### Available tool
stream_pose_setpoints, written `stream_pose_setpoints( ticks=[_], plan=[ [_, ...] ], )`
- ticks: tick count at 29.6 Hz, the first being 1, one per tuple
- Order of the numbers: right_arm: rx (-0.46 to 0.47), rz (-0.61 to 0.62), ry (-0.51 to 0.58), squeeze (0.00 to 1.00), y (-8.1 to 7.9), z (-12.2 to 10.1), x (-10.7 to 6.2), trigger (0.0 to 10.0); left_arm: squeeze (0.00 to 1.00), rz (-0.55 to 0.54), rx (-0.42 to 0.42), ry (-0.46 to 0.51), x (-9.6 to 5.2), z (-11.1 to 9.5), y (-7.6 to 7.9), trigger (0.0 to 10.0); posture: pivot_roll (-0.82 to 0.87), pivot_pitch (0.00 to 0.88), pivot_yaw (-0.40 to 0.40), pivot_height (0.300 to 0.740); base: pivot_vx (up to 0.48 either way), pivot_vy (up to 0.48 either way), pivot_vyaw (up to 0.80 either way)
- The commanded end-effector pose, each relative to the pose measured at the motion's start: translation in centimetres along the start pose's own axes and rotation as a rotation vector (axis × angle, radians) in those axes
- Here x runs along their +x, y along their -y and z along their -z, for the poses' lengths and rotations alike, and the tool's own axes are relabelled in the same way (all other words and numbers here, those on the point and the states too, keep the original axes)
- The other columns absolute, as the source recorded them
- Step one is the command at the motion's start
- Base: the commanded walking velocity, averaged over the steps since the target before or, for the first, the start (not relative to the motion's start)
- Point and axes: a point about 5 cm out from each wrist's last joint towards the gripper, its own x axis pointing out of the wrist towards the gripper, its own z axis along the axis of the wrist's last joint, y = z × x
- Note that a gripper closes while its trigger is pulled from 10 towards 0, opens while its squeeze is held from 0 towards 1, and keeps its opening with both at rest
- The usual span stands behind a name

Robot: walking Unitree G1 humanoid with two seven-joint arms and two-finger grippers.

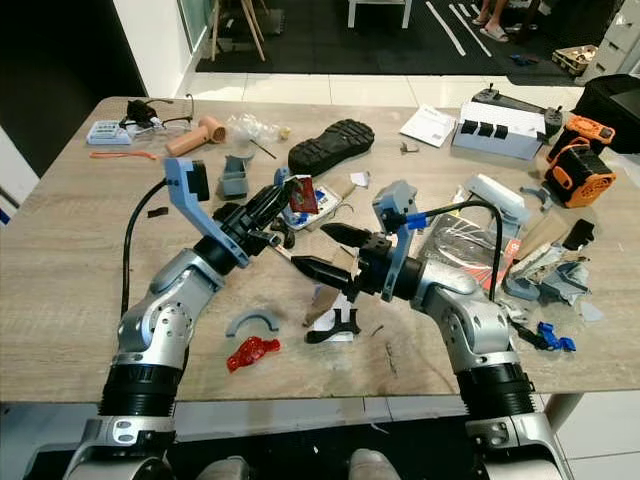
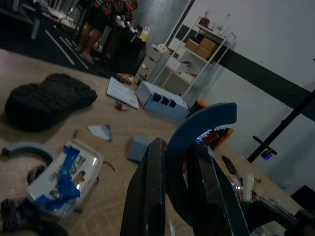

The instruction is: Picking trash to rubbish bin

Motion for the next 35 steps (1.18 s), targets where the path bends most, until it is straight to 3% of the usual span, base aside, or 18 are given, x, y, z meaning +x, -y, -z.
stream_pose_setpoints(
  ticks=[1, 35],
  plan=[
    [0.017, -0.004, -0.003, 0.0, 0.01, 0.09, 0.19, 10.0, 0.0, 0.012, 0.002, -0.005, 0.3, 0.19, 0.11, 10.0, -0.06, 0.0, -0.028, 0.74, -0.307, 0.0, 0.0],
    [0.017, -0.008, 0.002, 0.0, 0.03, 0.08, 0.35, 10.0, 0.0, -0.004, 0.021, -0.01, 0.36, 0.45, -0.43, 10.0, -0.05, 0.0, -0.027, 0.74, -0.339, 0.0, 0.0]
  ],
)
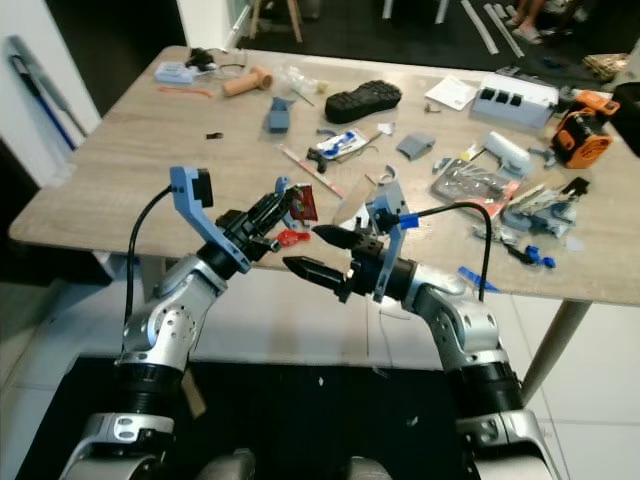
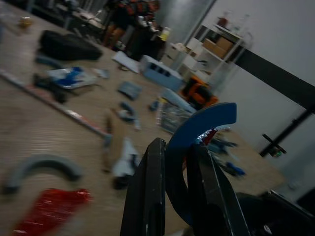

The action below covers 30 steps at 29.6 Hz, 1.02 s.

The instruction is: Picking trash to rubbish bin

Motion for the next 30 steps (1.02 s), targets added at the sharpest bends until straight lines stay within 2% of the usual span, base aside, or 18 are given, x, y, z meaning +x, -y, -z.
stream_pose_setpoints(
  ticks=[1, 30],
  plan=[
    [0.006, 0.002, -0.002, 0.0, -0.05, 0.13, -0.08, 10.0, 0.0, 0.006, 0.011, -0.001, 0.12, -0.1, 0.09, 10.0, -0.05, 0.0, -0.027, 0.74, -0.337, 0.0, 0.0],
    [0.008, 0.009, -0.001, 0.0, 0.03, 0.06, -0.12, 10.0, 0.0, -0.017, 0.033, -0.003, 0.13, -0.01, -0.35, 10.0, -0.06, 0.0, -0.027, 0.74, -0.333, 0.0, 0.0]
  ],
)
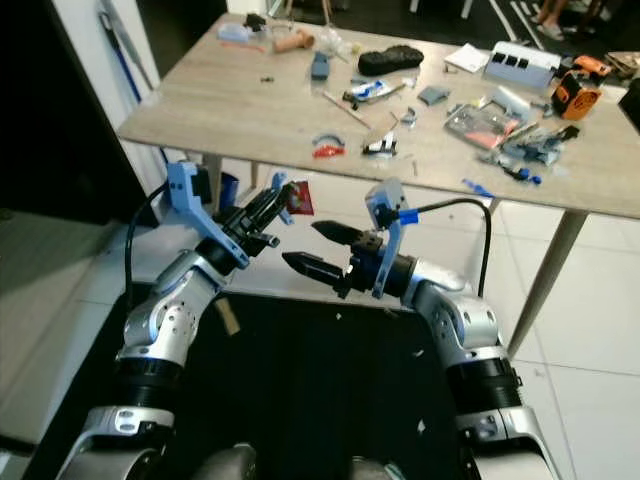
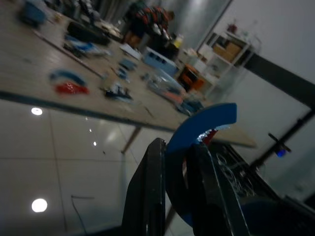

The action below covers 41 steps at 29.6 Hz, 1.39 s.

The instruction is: Picking trash to rubbish bin

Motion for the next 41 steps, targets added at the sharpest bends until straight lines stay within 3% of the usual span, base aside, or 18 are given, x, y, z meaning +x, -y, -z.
stream_pose_setpoints(
  ticks=[1, 41],
  plan=[
    [0.002, 0.004, 0.0, 0.0, 0.04, -0.02, -0.18, 10.0, 0.0, 0.011, 0.011, -0.015, 0.2, 0.15, 0.23, 10.0, -0.06, 0.0, -0.027, 0.74, -0.337, 0.0, 0.0],
    [0.003, 0.003, -0.003, 0.0, 0.07, 0.02, -0.13, 10.0, 0.0, 0.017, 0.013, -0.019, 0.26, 0.25, 0.24, 10.0, -0.05, 0.0, -0.03, 0.74, -0.34, 0.0, 0.0]
  ],
)
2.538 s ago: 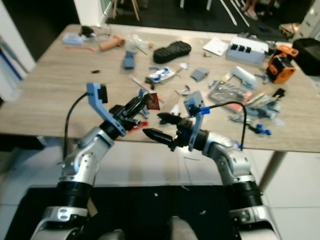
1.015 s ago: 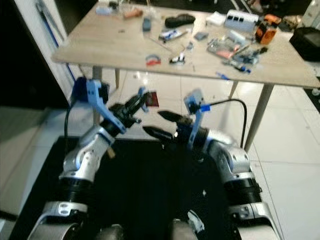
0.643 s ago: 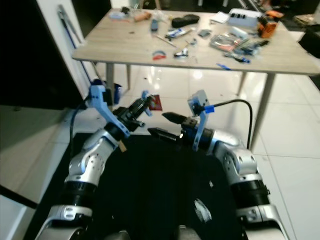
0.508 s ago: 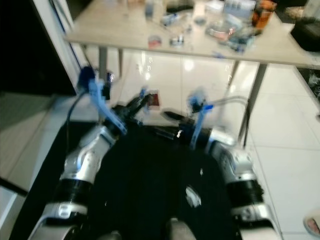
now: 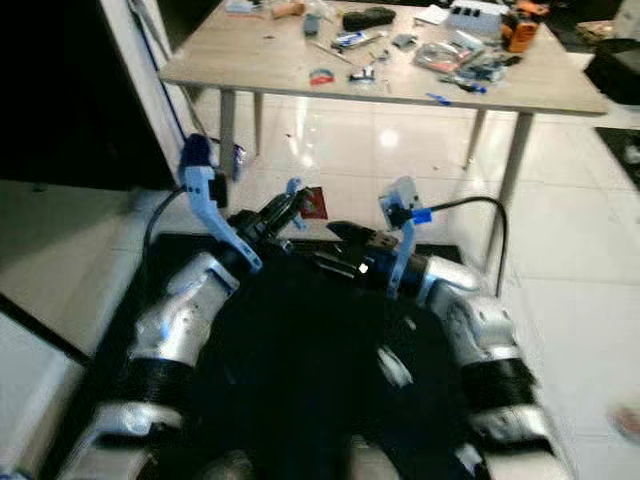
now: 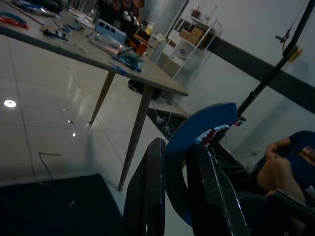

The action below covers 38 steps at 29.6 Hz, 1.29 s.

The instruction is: Picking trash to rubbish bin

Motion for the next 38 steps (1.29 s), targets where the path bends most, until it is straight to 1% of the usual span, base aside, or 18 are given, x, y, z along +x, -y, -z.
stream_pose_setpoints(
  ticks=[1, 31, 35, 38],
  plan=[
    [0.003, 0.001, -0.003, 0.0, -0.02, 0.13, -0.09, 10.0, 0.0, -0.008, 0.003, -0.003, -0.19, 0.09, -0.17, 10.0, -0.05, 0.0, -0.03, 0.74, -0.345, 0.0, 0.0],
    [-0.006, 0.004, -0.001, 0.0, -0.02, 0.08, -0.09, 10.0, 0.0, -0.004, 0.006, -0.011, -0.17, 0.24, -0.18, 10.0, -0.05, 0.0, -0.028, 0.74, -0.344, 0.0, 0.0],
    [0.004, 0.006, -0.004, 0.0, 0.0, 0.13, -0.07, 10.0, 0.0, -0.006, 0.003, -0.008, -0.17, 0.21, -0.21, 10.0, -0.05, 0.0, -0.028, 0.74, -0.343, 0.0, 0.0],
    [0.011, 0.003, -0.029, 0.0, 0.01, 0.27, -0.02, 10.0, 0.0, -0.012, -0.016, 0.001, -0.18, 0.13, -0.27, 10.0, -0.05, 0.0, -0.028, 0.74, 0.0, 0.0, -0.27]
  ],
)
